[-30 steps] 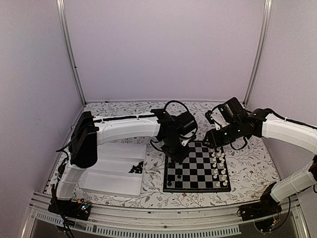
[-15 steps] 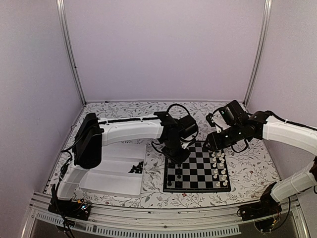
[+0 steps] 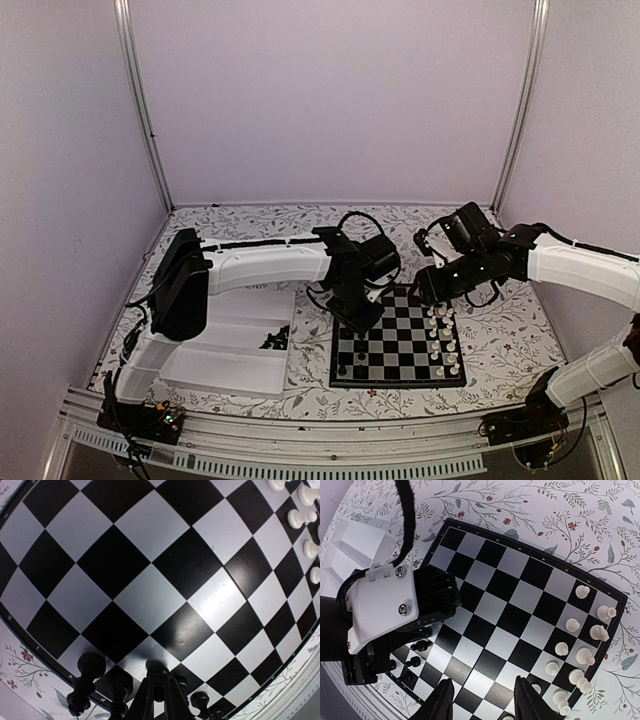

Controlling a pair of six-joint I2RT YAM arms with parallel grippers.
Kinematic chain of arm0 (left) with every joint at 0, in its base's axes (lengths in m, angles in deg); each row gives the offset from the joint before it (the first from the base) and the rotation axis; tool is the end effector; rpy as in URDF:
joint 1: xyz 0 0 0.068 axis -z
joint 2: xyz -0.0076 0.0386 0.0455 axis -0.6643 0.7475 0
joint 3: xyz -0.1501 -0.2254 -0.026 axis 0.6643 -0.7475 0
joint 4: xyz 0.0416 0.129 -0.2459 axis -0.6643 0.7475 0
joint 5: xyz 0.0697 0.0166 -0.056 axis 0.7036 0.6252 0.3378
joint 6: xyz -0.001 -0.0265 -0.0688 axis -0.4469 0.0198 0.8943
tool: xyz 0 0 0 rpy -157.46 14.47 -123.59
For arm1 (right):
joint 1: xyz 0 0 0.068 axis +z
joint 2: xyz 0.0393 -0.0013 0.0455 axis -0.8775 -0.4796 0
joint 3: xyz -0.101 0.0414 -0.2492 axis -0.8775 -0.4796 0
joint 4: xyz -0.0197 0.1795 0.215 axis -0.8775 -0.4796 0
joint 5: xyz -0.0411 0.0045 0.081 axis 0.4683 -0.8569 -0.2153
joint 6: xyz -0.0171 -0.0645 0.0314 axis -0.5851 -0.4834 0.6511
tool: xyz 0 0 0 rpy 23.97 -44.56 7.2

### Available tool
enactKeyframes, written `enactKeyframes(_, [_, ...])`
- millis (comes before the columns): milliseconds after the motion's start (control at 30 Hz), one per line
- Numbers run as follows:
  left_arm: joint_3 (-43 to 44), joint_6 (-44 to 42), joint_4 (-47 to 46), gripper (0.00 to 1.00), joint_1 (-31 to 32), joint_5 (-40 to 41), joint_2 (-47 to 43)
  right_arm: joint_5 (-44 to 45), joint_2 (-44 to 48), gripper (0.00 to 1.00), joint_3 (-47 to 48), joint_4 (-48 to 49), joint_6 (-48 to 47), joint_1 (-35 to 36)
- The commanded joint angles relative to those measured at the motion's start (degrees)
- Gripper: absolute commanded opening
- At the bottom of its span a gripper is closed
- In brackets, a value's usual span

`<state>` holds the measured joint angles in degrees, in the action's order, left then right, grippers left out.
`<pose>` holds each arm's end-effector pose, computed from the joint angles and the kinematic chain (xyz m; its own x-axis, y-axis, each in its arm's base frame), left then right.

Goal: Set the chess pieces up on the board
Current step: Place the chess piece on the chessboard.

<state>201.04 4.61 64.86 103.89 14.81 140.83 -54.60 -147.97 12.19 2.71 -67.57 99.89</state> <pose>0.2358 -0.4560 0.1474 -0.7231 0.6527 -0.2262 0.6873 0.7126 -0.1409 0.2350 0.1960 0.2206 -0.8079 -0.2831 -0.5169 -0.4583 0.8532 0.2491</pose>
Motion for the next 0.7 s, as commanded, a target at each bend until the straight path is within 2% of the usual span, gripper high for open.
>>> enactKeyframes(0, [2.01, -0.26, 0.23, 0.09, 0.62, 0.19, 1.36, -0.52, -0.55, 0.43, 1.65, 0.99, -0.53, -0.36])
enactKeyframes(433, [3.43, 0.21, 0.47, 0.24, 0.1, 0.36, -0.64, -0.62, -1.05, 0.43, 1.96, 1.08, -0.62, -0.41])
enactKeyframes(567, [4.61, 0.03, 0.56, 0.24, 0.18, 0.41, -6.08, -0.79, -1.75, 0.43, 3.03, 1.02, -1.09, -0.4])
enactKeyframes(667, [2.4, 0.43, 0.74, 0.25, 0.06, 5.93, -13.46, -0.79, -2.23, 0.43, 3.64, 1.14, -1.28, -0.41])
